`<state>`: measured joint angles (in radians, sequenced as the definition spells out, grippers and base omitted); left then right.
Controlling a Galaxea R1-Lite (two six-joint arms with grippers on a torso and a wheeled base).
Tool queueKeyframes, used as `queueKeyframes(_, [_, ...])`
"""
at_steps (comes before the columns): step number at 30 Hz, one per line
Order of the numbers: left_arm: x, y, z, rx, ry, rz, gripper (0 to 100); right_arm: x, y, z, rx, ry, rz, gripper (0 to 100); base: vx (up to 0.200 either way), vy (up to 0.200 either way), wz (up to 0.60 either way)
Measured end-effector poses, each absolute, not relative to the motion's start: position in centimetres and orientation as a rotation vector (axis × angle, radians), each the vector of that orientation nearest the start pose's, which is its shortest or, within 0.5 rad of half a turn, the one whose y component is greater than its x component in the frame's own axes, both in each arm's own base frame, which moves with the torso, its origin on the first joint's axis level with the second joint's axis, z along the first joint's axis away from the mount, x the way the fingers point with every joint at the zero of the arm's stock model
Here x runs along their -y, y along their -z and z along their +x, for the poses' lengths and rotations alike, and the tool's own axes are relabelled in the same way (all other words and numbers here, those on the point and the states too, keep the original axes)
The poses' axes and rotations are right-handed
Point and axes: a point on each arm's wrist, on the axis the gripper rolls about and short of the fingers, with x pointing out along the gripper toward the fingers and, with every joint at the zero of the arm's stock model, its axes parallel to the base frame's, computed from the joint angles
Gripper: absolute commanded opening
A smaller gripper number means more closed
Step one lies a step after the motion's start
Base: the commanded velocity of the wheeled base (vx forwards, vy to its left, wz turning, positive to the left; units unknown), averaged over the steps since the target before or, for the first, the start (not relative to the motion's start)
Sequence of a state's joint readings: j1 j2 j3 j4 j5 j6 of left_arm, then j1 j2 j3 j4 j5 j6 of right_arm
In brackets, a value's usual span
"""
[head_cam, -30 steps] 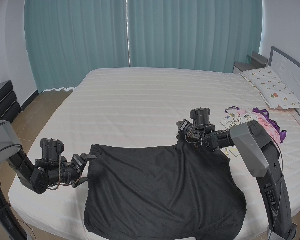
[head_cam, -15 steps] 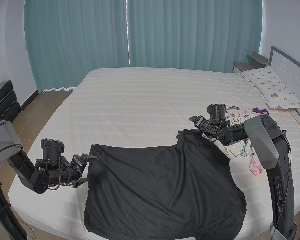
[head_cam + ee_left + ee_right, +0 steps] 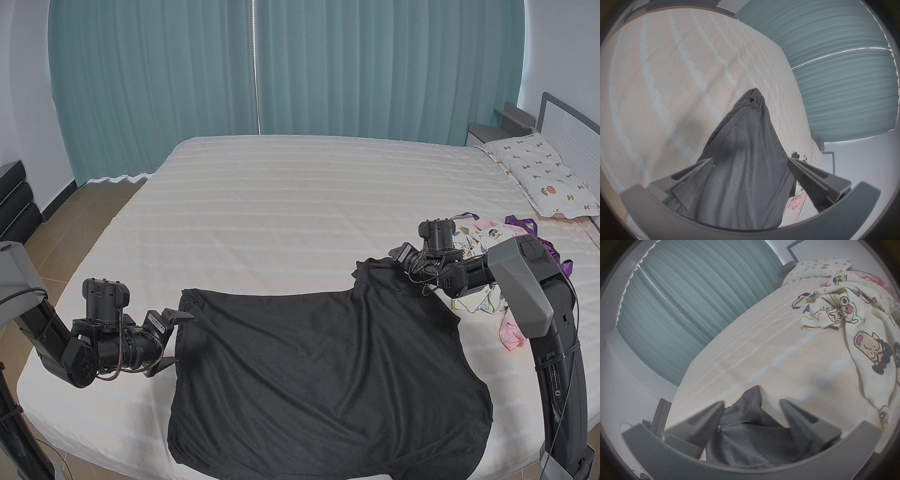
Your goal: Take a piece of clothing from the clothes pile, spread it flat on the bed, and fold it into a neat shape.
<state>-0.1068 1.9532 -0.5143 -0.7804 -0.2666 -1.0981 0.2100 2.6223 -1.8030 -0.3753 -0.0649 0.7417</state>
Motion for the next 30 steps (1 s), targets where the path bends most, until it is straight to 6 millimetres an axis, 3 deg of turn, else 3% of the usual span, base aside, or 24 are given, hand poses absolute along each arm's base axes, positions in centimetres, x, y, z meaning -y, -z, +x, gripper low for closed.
queueKeyframes(8, [3.7,-5.1,28.8,-0.797,-0.043,-1.096,100,-10.6,-2.7,51.8,-0.47,0.025,0.68,0,0.0,0.0,0.0])
queueKeyframes(23, [3.6,-5.0,28.9,-0.799,-0.046,-1.097,100,-7.7,-5.3,52.9,-0.33,0.037,0.732,0,0.0,0.0,0.0])
queueKeyframes(30, [3.6,-5.0,28.9,-0.797,-0.046,-1.097,100,-7.5,-5.7,53.2,-0.261,0.022,0.74,0,0.0,0.0,0.0])
